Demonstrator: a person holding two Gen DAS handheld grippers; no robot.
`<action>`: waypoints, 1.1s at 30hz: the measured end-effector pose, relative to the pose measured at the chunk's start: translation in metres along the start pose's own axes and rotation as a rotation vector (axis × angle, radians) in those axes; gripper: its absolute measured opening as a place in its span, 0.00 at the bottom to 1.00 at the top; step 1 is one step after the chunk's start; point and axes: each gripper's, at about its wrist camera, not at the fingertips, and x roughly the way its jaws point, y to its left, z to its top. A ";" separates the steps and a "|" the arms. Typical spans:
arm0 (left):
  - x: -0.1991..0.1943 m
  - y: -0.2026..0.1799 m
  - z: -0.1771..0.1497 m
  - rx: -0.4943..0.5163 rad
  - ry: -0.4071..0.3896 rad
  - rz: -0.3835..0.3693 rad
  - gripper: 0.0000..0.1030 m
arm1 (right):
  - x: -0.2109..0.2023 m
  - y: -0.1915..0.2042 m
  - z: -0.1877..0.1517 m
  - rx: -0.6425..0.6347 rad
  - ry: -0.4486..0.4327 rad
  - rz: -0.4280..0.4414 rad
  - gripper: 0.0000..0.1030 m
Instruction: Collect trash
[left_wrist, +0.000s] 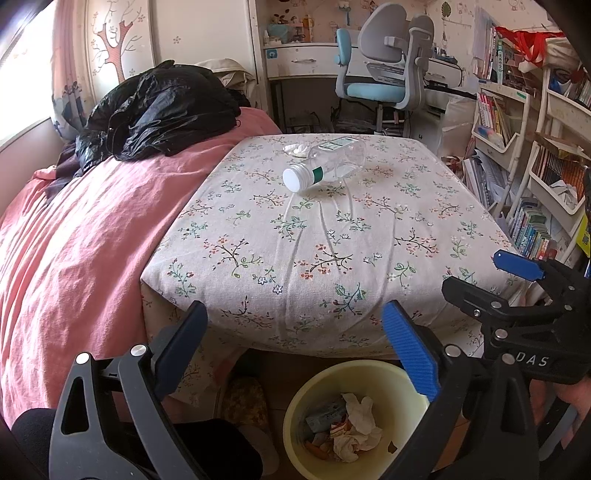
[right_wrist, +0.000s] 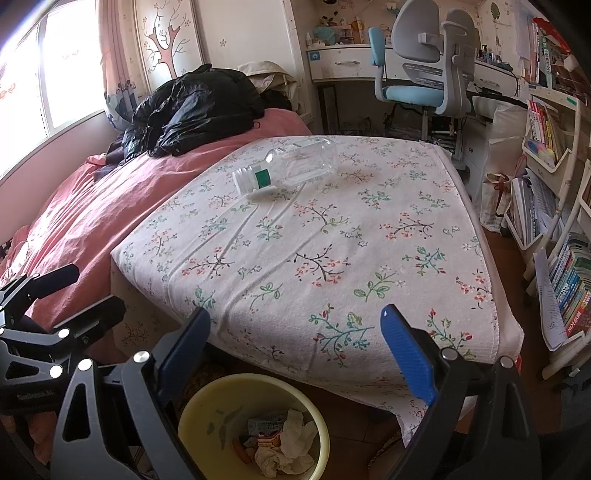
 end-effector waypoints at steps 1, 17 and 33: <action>0.000 0.000 0.000 0.000 0.000 0.000 0.90 | 0.000 0.000 0.000 -0.001 0.000 0.000 0.87; 0.000 -0.001 0.001 0.003 0.001 -0.002 0.90 | 0.004 0.000 -0.002 -0.007 0.005 0.001 0.88; 0.003 -0.001 0.004 -0.020 0.008 -0.013 0.91 | 0.003 0.000 0.001 -0.007 -0.005 0.002 0.90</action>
